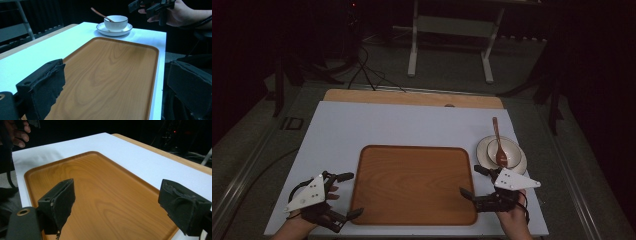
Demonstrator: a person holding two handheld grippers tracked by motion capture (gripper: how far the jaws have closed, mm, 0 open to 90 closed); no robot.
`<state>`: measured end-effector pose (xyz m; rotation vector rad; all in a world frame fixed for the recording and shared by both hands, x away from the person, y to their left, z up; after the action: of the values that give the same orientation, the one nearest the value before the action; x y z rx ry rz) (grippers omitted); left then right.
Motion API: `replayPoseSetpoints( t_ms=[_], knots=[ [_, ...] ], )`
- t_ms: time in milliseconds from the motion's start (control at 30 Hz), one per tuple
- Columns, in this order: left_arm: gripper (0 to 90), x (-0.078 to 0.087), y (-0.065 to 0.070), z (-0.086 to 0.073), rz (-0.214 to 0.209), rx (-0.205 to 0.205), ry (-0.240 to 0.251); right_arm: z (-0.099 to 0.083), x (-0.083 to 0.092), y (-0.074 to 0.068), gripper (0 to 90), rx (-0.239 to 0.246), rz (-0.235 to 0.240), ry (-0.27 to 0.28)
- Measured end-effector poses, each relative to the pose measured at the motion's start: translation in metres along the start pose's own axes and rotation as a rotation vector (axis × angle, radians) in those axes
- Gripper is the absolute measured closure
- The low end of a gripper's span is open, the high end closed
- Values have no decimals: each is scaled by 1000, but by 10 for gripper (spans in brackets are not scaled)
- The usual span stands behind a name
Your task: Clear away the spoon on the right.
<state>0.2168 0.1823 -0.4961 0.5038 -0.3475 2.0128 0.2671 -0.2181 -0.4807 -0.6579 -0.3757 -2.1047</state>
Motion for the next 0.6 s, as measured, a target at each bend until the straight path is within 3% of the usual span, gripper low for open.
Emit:
replayPoseSetpoints(
  t_ms=[200, 600],
  knots=[
    [25, -1, 1, 1, -1, -1, -3, 1, 0, -5, 133, 25, -19, -19],
    [25, 0, 1, 3, -2, 4, 4, 25, 17, -13, 125, 28, -11, 61]
  ],
)
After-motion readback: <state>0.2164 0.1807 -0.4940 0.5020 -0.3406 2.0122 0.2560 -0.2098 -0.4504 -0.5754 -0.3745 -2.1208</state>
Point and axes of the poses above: each handheld gripper's, and its own axes: x roughly backward along the jaws, z roughly out of its top, y roughly to its right, the point moved 5 cm from there along -x, roughly forward along the jaws, and after that the axes turned 14 degrees about -y, right-handed, at the moved point
